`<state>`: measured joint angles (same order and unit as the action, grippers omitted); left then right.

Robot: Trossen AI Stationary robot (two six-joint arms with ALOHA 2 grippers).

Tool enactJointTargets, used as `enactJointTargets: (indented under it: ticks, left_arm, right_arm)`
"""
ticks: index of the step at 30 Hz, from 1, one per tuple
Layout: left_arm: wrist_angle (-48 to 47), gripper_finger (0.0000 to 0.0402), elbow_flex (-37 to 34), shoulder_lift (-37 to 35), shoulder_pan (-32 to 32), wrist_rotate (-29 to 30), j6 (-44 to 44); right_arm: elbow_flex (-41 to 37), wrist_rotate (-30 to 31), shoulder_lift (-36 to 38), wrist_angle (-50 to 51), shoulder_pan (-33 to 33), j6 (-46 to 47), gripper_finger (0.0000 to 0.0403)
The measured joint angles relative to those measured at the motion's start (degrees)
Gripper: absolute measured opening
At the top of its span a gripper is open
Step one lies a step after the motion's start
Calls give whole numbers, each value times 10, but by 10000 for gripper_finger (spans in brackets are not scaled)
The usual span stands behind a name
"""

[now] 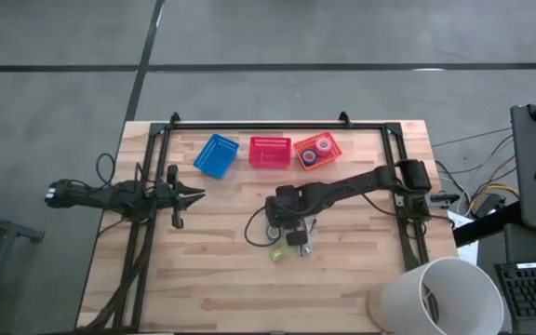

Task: Pick and place Stapler, Stapler remover, tape
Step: Put the middle staple box into the red bin

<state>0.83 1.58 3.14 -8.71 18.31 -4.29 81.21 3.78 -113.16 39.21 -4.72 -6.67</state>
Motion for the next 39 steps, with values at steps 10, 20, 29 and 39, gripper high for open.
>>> enactJointTargets:
  ticks: [10,20,29,39]
  left_arm:
    - [0,51,0,0,0,0,0]
    - [0,51,0,0,0,0,0]
    - [0,51,0,0,0,0,0]
    - [0,51,0,0,0,0,0]
  right_arm:
    - [56,57,17,14,44,-37,47]
    - [87,96,22,-44,137,-57,52]
    - [86,20,22,-99,230,10,55]
    - [86,-8,-26,-114,275,37,57]
